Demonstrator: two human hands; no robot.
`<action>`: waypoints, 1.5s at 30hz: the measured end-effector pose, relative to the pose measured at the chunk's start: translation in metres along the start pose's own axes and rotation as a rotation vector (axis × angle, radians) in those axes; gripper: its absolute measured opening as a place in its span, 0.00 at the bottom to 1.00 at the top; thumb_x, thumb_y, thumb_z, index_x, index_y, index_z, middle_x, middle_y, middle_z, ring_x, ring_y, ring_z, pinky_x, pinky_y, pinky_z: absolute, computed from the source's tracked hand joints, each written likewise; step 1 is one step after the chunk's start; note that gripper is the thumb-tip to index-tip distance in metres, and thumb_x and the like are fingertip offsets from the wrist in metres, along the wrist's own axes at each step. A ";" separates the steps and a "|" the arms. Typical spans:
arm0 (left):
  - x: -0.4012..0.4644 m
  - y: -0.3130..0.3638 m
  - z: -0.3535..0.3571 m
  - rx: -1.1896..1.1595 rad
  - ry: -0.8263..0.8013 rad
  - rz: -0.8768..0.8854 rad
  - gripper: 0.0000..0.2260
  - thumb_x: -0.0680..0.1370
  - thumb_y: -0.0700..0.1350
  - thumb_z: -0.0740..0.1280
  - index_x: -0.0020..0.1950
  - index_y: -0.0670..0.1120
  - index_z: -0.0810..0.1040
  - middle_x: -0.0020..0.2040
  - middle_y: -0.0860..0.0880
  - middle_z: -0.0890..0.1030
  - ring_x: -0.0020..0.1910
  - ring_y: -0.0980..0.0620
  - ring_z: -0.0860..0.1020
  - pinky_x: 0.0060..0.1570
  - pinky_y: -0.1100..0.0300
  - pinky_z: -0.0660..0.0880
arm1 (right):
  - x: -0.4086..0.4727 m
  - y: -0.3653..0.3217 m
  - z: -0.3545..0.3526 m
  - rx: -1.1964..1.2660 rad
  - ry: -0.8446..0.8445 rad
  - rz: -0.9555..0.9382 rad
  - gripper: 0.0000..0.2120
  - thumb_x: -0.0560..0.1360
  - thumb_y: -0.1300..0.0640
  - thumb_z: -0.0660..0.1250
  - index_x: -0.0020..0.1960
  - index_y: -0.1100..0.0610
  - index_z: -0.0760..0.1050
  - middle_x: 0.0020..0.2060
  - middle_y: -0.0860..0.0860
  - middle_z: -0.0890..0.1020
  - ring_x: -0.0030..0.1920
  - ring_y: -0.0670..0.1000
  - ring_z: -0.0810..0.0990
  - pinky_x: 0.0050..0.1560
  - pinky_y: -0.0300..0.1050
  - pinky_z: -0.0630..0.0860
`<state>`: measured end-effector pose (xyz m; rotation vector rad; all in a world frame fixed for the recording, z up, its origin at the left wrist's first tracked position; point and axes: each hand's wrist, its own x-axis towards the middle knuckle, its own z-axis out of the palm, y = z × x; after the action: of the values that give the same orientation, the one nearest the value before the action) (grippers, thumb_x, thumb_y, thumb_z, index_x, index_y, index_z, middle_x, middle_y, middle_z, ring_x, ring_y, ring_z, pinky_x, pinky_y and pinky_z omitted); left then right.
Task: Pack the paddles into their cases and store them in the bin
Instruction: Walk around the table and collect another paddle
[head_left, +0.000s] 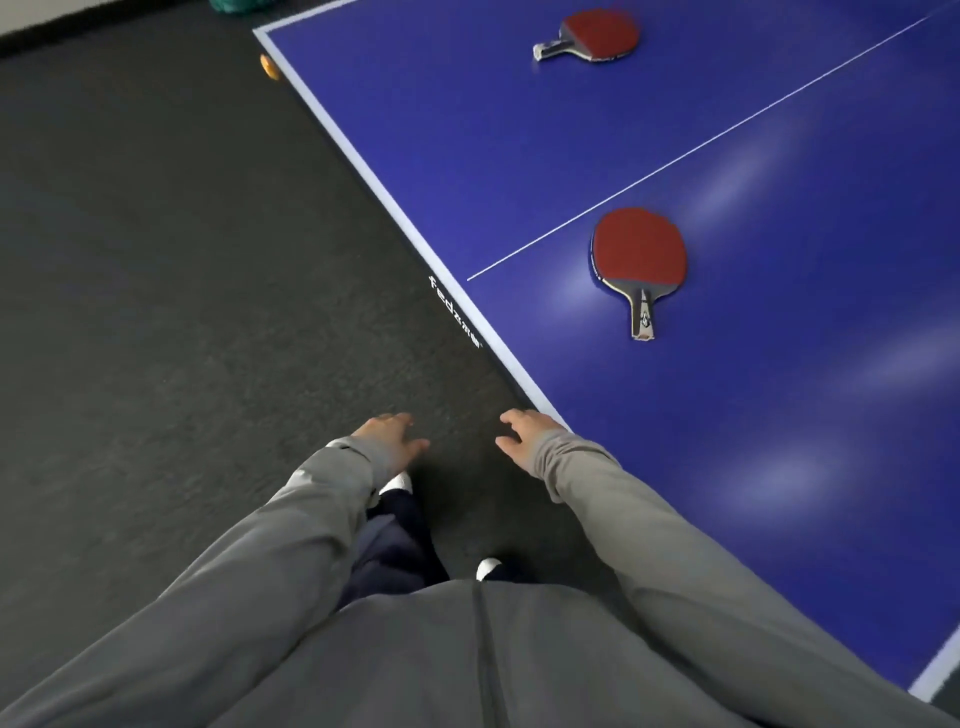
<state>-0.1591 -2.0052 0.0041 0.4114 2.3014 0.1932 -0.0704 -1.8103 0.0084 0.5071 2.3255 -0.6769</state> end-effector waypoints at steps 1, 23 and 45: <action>0.012 -0.001 -0.010 0.004 0.002 0.024 0.25 0.78 0.54 0.62 0.71 0.44 0.66 0.69 0.44 0.71 0.69 0.45 0.68 0.67 0.58 0.63 | 0.007 -0.006 -0.005 0.006 0.007 0.018 0.22 0.78 0.49 0.57 0.71 0.54 0.61 0.68 0.53 0.69 0.67 0.56 0.69 0.65 0.50 0.67; 0.172 0.112 -0.154 0.006 0.063 0.488 0.17 0.78 0.46 0.63 0.66 0.41 0.72 0.62 0.42 0.76 0.60 0.44 0.75 0.62 0.55 0.68 | 0.077 0.048 -0.109 0.483 0.817 0.553 0.24 0.75 0.50 0.64 0.67 0.60 0.67 0.61 0.57 0.73 0.64 0.57 0.69 0.61 0.53 0.68; 0.289 0.188 -0.191 -0.221 0.155 0.445 0.11 0.77 0.41 0.64 0.59 0.41 0.78 0.51 0.43 0.82 0.43 0.48 0.77 0.51 0.59 0.73 | 0.145 0.095 -0.123 0.770 1.038 0.708 0.16 0.67 0.54 0.73 0.47 0.60 0.71 0.41 0.53 0.77 0.45 0.56 0.75 0.43 0.44 0.68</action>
<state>-0.4406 -1.7298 -0.0099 0.8122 2.2760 0.7137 -0.1840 -1.6374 -0.0414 2.3458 2.3170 -1.0746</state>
